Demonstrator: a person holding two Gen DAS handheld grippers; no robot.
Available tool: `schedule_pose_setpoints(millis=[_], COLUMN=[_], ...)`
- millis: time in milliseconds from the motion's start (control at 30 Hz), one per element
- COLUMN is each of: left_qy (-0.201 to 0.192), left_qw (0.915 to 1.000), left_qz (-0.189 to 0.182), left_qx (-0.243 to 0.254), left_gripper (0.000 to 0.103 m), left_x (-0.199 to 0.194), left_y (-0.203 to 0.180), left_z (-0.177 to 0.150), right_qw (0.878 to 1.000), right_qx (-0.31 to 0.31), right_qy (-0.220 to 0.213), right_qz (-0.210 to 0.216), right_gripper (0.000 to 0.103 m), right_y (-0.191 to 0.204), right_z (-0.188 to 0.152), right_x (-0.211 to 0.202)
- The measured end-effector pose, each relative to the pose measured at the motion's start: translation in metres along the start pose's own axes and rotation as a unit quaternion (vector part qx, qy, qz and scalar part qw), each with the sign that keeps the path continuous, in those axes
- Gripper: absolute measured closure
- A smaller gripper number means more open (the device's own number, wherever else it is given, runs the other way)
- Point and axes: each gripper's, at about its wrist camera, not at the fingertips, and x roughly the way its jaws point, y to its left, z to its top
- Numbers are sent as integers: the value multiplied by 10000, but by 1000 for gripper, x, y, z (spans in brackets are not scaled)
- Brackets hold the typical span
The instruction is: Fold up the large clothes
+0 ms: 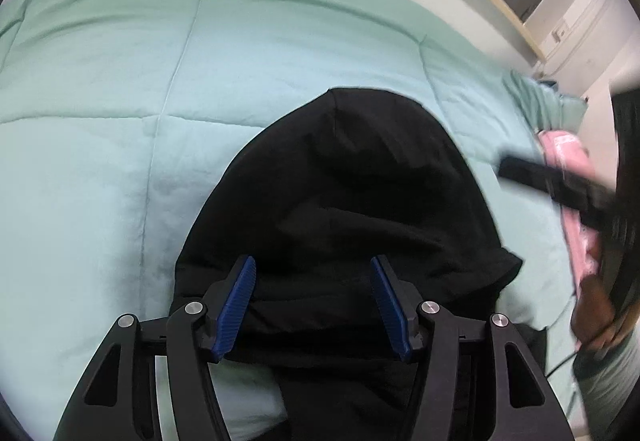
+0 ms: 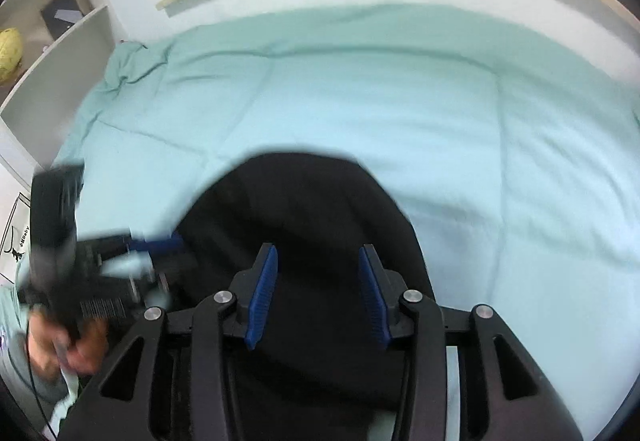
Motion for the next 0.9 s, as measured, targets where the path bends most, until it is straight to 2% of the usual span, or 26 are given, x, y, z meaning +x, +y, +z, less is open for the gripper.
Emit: schedule_pose_setpoints(millis=[100, 233, 267, 400, 467, 600, 667, 767, 800, 867, 900], left_qy=[167, 294, 318, 290, 212, 19, 15, 514, 661, 630, 574], left_qw=[9998, 9993, 9992, 9994, 9995, 9971, 9974, 9978, 9965, 9972, 9981], left_qz=[50, 73, 101, 141, -29, -681, -641, -234, -265, -234, -209], left_qx=[-135, -216, -206, -138, -218, -325, -323, -360, -427, -313, -96], left_gripper=[42, 42, 42, 42, 42, 42, 42, 42, 42, 42, 42], left_x=[22, 35, 37, 32, 25, -2, -2, 34, 47, 47, 37], left_y=[6, 19, 18, 10, 4, 11, 12, 17, 21, 18, 12], left_z=[-6, -11, -11, -5, -3, -3, -4, -10, -12, -10, -7], right_qw=[9995, 9947, 9947, 9959, 9977, 9991, 9981, 9928, 9907, 9896, 9893], right_qx=[-51, 144, 195, 360, 275, 84, 108, 210, 327, 555, 588], right_qy=[281, 942, 948, 808, 609, 409, 584, 1119, 1279, 1323, 1332], right_qz=[-104, -376, -353, -161, -85, -113, -175, -367, -322, -139, -97], right_gripper=[58, 60, 60, 60, 60, 59, 59, 60, 60, 60, 60], right_y=[-2, -21, -25, -35, -35, -39, -31, -43, -52, -62, -65], right_z=[21, 2, -1, -3, -8, -39, -55, -89, -99, -103, -98], right_x=[47, 112, 114, 86, 55, -6, -5, 13, 24, 30, 25])
